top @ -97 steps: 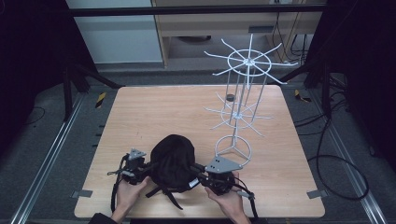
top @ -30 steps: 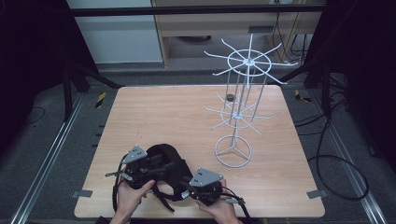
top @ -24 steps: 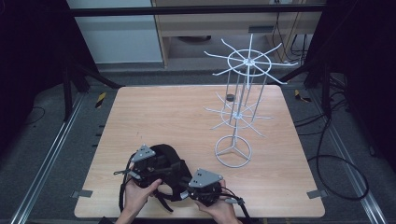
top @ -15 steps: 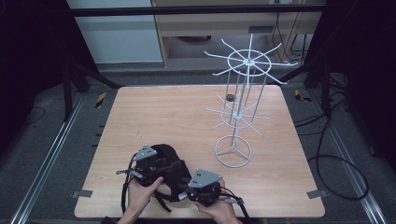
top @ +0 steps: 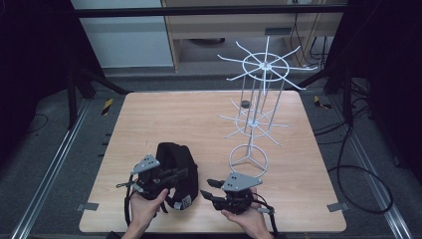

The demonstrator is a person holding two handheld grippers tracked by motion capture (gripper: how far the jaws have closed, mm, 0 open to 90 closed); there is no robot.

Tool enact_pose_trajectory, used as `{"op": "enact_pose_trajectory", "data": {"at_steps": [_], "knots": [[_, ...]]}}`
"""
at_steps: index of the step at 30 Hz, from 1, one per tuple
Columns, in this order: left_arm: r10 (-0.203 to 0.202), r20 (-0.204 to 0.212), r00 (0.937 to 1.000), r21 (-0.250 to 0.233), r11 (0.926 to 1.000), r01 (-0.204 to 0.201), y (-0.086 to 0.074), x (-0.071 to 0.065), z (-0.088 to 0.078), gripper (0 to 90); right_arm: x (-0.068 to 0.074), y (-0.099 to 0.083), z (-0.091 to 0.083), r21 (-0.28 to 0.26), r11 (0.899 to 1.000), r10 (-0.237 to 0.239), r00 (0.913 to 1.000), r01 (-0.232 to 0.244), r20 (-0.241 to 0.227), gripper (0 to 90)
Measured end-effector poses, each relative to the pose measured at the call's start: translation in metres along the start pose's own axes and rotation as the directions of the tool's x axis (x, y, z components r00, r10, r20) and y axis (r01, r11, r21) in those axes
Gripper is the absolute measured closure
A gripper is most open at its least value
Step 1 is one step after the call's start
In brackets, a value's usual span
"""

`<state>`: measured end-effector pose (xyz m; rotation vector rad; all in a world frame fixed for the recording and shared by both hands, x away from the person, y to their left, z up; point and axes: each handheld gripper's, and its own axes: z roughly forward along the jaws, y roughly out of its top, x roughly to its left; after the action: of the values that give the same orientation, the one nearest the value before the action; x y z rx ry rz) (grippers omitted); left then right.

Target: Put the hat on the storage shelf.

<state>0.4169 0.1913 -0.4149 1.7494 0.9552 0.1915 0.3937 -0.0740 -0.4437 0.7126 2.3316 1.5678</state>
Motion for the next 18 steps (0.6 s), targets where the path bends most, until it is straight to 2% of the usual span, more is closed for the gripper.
{"op": "enact_pose_trajectory", "data": {"at_steps": [2,3,5,6,8,13,14,15,18], "knots": [[0.025,0.015,0.9996,-0.021,0.9995,-0.025,0.004,-0.006,-0.005,80.9,-0.002,-0.003,0.002,0.010,1.000,0.008,0.9999,-0.008,0.008,54.4],[0.025,0.015,0.9996,-0.021,0.9995,-0.025,0.004,-0.006,-0.005,81.0,-0.002,-0.005,0.004,0.016,1.000,0.009,0.9999,-0.010,0.009,53.4],[0.051,0.049,0.9975,-0.050,0.9976,-0.049,0.009,-0.015,-0.011,81.3,0.000,-0.006,0.007,0.021,1.000,0.009,1.0000,-0.009,0.000,52.1],[0.051,0.049,0.9975,-0.050,0.9976,-0.049,0.009,-0.015,-0.011,81.3,0.001,-0.006,0.010,0.024,1.000,0.005,1.0000,-0.005,-0.004,51.4],[0.075,0.077,0.9942,-0.070,0.9951,-0.069,0.011,-0.023,-0.014,81.4,0.002,-0.007,0.013,0.024,1.000,0.004,0.9999,-0.003,-0.015,51.1],[0.103,0.091,0.9905,-0.074,0.9925,-0.097,0.011,-0.030,-0.013,81.7,0.004,-0.006,0.016,0.007,1.000,0.013,0.9984,-0.012,-0.055,51.4],[0.106,0.093,0.9900,-0.071,0.9925,-0.099,0.011,-0.030,-0.012,82.0,0.005,-0.006,0.019,0.013,1.000,0.022,0.9972,-0.021,-0.072,60.3],[0.101,0.101,0.9897,-0.069,0.9932,-0.094,0.010,-0.030,-0.011,82.0,0.005,-0.007,0.020,0.017,1.000,0.027,0.9965,-0.026,-0.079,63.7],[0.100,0.109,0.9889,-0.064,0.9936,-0.094,0.009,-0.029,-0.010,82.2,0.005,-0.007,0.024,0.032,0.999,0.043,0.9955,-0.040,-0.084,83.5]]}}
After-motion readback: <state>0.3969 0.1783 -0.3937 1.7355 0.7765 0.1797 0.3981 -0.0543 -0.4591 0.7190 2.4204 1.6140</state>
